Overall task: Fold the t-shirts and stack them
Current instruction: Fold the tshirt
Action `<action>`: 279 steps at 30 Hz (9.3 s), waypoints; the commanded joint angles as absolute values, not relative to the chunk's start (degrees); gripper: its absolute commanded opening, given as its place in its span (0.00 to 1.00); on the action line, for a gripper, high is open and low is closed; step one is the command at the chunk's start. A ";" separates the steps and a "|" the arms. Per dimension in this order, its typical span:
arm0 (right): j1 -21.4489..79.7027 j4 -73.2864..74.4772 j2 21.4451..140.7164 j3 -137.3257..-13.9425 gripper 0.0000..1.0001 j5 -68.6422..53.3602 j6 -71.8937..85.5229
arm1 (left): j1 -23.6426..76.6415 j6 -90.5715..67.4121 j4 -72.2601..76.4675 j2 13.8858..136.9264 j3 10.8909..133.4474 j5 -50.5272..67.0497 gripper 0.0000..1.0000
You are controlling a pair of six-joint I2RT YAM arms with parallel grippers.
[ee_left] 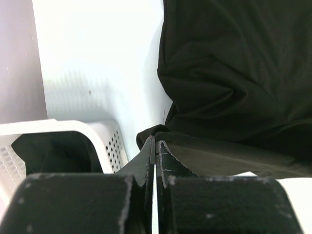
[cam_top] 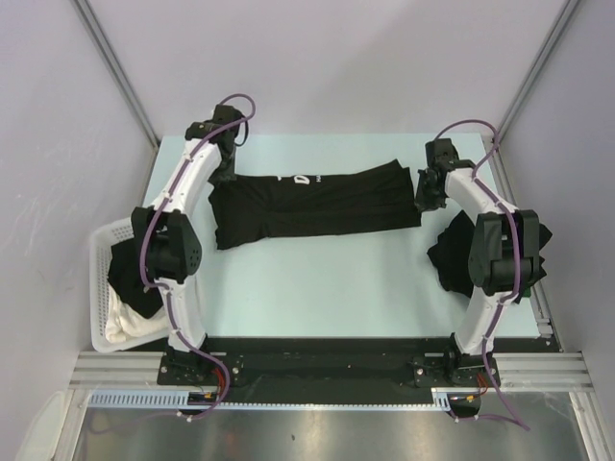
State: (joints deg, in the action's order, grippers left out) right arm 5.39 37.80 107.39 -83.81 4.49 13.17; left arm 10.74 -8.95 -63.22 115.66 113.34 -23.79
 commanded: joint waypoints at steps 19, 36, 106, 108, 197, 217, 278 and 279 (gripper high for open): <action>4.75 38.58 121.81 -103.44 0.00 6.68 10.11 | 10.28 -6.15 -59.24 123.66 121.55 -28.04 0.00; 4.48 39.20 127.79 -107.93 0.00 6.59 9.67 | 9.14 -5.63 -58.09 129.29 124.45 -27.25 0.00; 18.01 24.81 102.84 -95.20 1.00 31.01 5.55 | 9.32 -19.24 -18.39 84.65 76.57 13.34 0.46; 19.07 23.47 100.91 -91.17 1.00 31.29 4.83 | 9.49 -23.00 -13.63 81.06 73.22 17.91 0.47; 3.43 23.29 117.60 -79.10 0.08 1.41 15.12 | 10.63 -14.24 -27.77 80.86 78.93 20.74 0.42; 15.37 36.64 105.30 -74.09 0.00 4.39 21.09 | 10.63 -14.68 -27.60 78.14 78.31 20.83 0.42; 25.40 56.52 81.37 -73.37 0.99 8.08 23.65 | 10.46 -13.09 -28.73 80.77 72.51 5.81 0.47; 25.40 55.73 82.60 -74.95 1.00 7.91 22.34 | 10.46 -13.36 -29.78 80.77 72.25 3.54 0.47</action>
State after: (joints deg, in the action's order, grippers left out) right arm 25.19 60.12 80.58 -67.05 6.26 26.68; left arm 10.26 -12.58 -28.95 82.94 72.84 10.44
